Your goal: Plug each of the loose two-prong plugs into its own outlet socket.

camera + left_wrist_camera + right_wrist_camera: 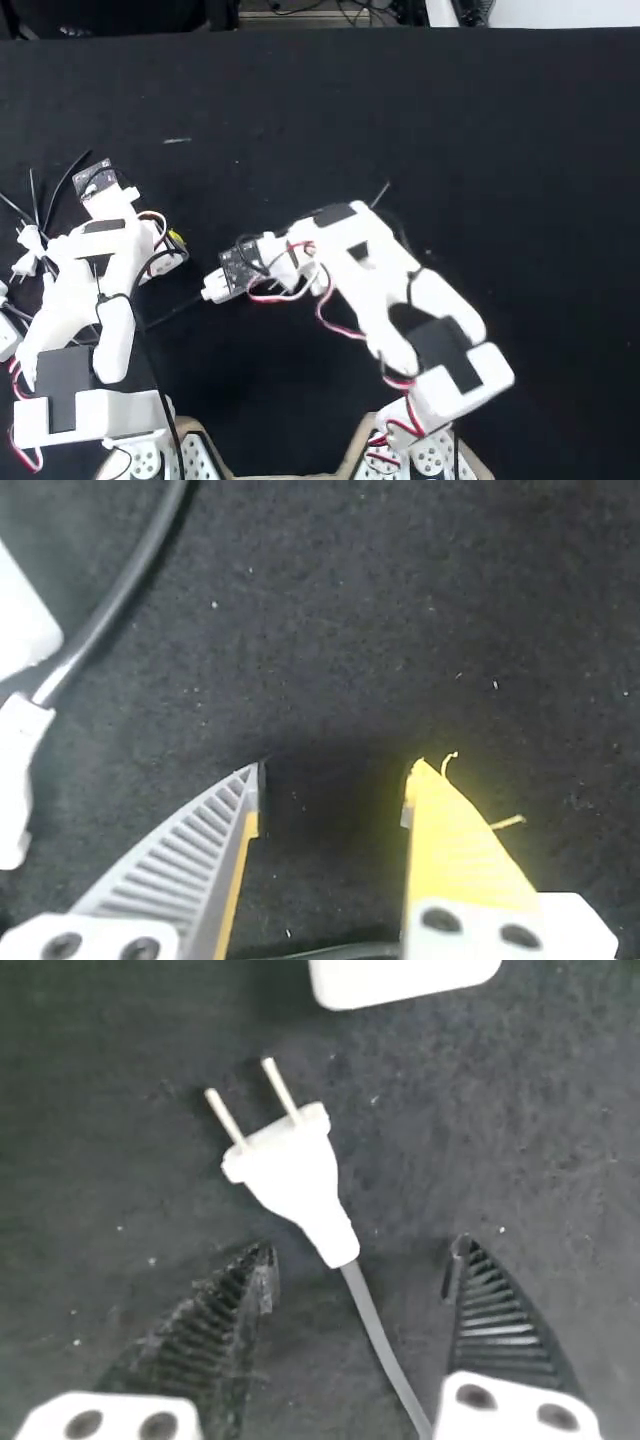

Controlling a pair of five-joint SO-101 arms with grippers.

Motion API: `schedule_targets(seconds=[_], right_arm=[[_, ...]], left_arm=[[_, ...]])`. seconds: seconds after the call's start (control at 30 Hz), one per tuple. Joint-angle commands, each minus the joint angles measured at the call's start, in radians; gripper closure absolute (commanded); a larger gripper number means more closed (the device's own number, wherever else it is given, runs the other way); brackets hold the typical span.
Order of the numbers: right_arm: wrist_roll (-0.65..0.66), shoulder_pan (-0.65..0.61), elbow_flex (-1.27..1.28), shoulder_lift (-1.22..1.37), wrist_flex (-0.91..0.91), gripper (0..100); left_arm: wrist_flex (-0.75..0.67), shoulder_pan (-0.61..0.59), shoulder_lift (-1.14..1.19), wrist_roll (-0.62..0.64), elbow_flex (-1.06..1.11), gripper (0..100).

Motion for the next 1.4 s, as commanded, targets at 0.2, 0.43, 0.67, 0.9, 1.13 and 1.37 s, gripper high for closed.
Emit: schedule_targets(seconds=[0.2, 0.43, 0.67, 0.9, 1.13, 1.37], right_arm=[[-0.04, -0.014, -0.094, 0.073, 0.118, 78.2], [-0.193, -0.009, -0.119, 0.064, 0.092, 99.3], [-0.358, -0.009, -0.088, -0.015, 0.1, 98.8], [-0.47, 0.101, 0.145, -0.274, 0.094, 98.8], [-0.471, 0.219, 0.315, -0.337, 0.006, 98.4], [-0.476, 0.219, 0.332, -0.335, 0.006, 94.3]], left_arm=[[-0.012, -0.012, -0.037, 0.003, -0.007, 77], [-0.012, -0.012, -0.035, 0.003, -0.007, 77], [-0.012, -0.016, -0.035, 0.003, -0.007, 77], [-0.012, -0.015, -0.037, 0.003, -0.007, 77], [-0.012, -0.012, -0.037, 0.005, -0.007, 77], [-0.012, -0.012, -0.032, 0.005, -0.007, 77]])
